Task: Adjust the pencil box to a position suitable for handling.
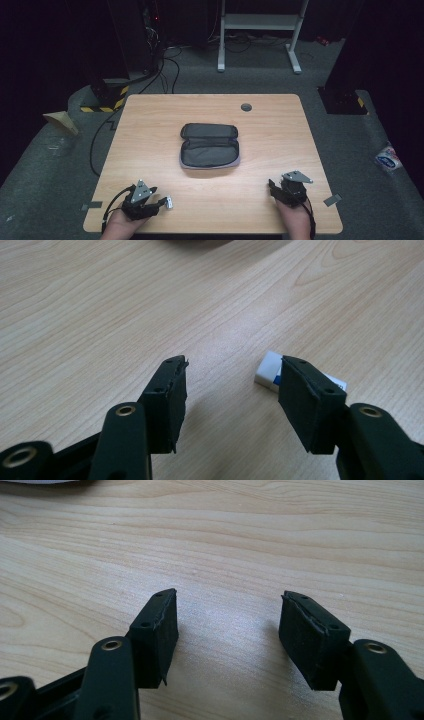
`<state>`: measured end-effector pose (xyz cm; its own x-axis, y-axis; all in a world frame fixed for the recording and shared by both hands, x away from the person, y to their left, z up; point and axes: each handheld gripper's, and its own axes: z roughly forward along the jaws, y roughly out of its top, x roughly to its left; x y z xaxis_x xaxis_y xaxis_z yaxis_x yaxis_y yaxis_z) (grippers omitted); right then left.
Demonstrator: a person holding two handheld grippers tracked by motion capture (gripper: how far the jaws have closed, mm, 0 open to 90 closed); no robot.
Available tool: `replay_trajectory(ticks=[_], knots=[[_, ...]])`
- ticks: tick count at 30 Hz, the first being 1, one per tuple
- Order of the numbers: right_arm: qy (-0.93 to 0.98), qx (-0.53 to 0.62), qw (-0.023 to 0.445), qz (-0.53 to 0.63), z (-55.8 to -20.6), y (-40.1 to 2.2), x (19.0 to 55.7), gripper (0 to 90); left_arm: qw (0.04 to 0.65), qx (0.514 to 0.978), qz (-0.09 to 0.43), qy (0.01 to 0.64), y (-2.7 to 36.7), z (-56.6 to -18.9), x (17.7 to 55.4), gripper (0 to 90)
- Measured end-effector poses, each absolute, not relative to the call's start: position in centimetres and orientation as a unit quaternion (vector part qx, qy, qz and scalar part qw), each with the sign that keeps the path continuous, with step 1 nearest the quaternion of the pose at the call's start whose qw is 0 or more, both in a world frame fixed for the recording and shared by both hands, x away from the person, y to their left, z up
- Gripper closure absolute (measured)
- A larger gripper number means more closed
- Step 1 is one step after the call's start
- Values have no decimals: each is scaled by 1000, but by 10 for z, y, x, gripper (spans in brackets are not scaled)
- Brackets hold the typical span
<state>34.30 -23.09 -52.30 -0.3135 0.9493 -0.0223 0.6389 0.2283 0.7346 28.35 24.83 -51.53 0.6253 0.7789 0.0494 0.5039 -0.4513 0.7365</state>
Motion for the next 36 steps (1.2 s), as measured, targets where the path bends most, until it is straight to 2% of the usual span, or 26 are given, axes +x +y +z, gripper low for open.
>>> replay_trajectory(ticks=[10, 15, 22, 30, 36], knots=[[745, 533, 243, 319, -523, -231, 343, 407, 359, 830, 216, 369, 228, -514, 294, 479], [745, 533, 242, 320, -523, -231, 343, 410, 396, 813, 188, 384, 236, -509, 288, 512], [746, 531, 242, 321, -523, -231, 343, 411, 394, 832, 177, 347, 224, -511, 275, 513], [746, 531, 241, 321, -523, -231, 343, 417, 371, 854, 160, 327, 218, -519, 276, 637], [746, 531, 241, 321, -523, -231, 343, 419, 377, 849, 150, 338, 223, -521, 281, 721]])
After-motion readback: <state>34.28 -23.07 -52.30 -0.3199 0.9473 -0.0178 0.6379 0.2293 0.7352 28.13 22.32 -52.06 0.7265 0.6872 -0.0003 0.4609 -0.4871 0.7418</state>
